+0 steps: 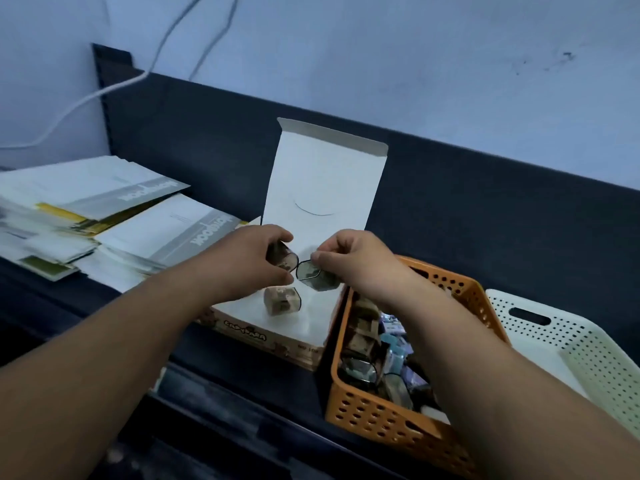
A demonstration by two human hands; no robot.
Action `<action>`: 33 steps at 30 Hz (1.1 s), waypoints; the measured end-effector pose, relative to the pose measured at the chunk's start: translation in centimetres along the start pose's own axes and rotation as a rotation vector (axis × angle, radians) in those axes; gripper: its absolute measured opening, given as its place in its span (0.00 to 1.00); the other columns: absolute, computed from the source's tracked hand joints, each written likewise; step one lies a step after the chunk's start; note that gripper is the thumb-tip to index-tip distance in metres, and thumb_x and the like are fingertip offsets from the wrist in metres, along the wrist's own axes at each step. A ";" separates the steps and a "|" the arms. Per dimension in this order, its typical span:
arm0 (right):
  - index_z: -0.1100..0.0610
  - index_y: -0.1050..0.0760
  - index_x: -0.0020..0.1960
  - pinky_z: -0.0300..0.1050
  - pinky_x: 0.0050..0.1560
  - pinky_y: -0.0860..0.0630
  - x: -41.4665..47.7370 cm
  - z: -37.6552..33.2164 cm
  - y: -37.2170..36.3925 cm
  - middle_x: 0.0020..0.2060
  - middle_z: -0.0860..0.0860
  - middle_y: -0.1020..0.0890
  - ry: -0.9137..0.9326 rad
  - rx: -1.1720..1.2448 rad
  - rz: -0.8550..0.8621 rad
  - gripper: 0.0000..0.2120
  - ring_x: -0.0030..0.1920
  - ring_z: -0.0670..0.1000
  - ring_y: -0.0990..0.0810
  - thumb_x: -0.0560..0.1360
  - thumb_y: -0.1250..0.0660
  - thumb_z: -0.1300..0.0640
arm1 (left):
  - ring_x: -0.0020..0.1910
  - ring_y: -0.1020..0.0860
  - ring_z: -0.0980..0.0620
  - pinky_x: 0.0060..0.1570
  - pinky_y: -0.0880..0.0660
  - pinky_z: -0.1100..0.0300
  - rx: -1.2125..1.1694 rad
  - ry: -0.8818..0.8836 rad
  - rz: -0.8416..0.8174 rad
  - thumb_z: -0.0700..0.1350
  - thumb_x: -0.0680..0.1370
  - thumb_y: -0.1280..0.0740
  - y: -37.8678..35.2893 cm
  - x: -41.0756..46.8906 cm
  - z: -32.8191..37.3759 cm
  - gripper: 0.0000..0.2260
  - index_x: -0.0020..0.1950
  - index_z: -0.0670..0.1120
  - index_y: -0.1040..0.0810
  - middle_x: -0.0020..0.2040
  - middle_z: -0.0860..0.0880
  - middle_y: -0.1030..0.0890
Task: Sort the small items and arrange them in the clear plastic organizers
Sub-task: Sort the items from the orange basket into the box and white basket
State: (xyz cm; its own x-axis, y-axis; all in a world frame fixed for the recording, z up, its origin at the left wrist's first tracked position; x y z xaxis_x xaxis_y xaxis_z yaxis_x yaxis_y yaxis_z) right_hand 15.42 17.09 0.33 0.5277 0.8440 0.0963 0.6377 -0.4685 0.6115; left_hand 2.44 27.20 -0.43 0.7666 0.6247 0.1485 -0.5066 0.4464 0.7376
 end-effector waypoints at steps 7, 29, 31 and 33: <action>0.52 0.21 0.48 0.40 0.41 0.22 -2.0 1.0 2.6 0.42 0.48 0.18 0.034 -0.091 0.081 0.05 0.40 0.45 0.20 0.75 0.30 0.51 | 0.61 0.29 0.58 0.46 0.29 0.63 0.019 -0.068 0.003 0.53 0.72 0.27 -0.6 -0.4 1.6 0.28 0.70 0.59 0.33 0.68 0.57 0.30; 0.45 0.22 0.59 0.46 0.57 0.22 -12.4 9.6 6.7 0.50 0.44 0.18 -0.192 -0.320 -0.412 0.17 0.50 0.45 0.19 0.73 0.27 0.58 | 0.56 0.26 0.60 0.47 0.31 0.70 0.321 -0.279 -0.852 0.47 0.76 0.31 -13.7 -4.0 10.5 0.19 0.65 0.59 0.26 0.50 0.62 0.27; 0.45 0.22 0.58 0.47 0.57 0.23 -12.2 10.0 6.8 0.50 0.44 0.18 -0.199 -0.307 -0.389 0.16 0.50 0.45 0.19 0.73 0.28 0.58 | 0.55 0.26 0.60 0.44 0.33 0.71 0.325 -0.267 -0.849 0.49 0.76 0.32 -13.8 -4.0 10.4 0.18 0.66 0.59 0.27 0.49 0.63 0.27; 0.45 0.22 0.58 0.48 0.57 0.23 -11.9 10.3 6.9 0.49 0.45 0.18 -0.193 -0.302 -0.351 0.14 0.50 0.45 0.20 0.74 0.29 0.58 | 0.57 0.26 0.58 0.49 0.30 0.67 0.316 -0.258 -0.817 0.51 0.77 0.33 -13.8 -3.9 10.4 0.17 0.66 0.59 0.27 0.55 0.60 0.24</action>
State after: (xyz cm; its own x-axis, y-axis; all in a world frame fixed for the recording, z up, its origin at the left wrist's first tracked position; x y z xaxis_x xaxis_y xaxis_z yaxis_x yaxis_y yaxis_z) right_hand 19.28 1.16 -4.68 0.4226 0.8602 -0.2855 0.6193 -0.0440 0.7839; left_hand 10.53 11.96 -4.35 0.9231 0.0115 -0.3844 0.3350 0.4668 0.8184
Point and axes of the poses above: each hand's wrist, its own x-axis towards the middle knuckle, its own y-axis out of the back of the hand, z = x × y, the point moved 6 cm from there along x, towards the middle knuckle
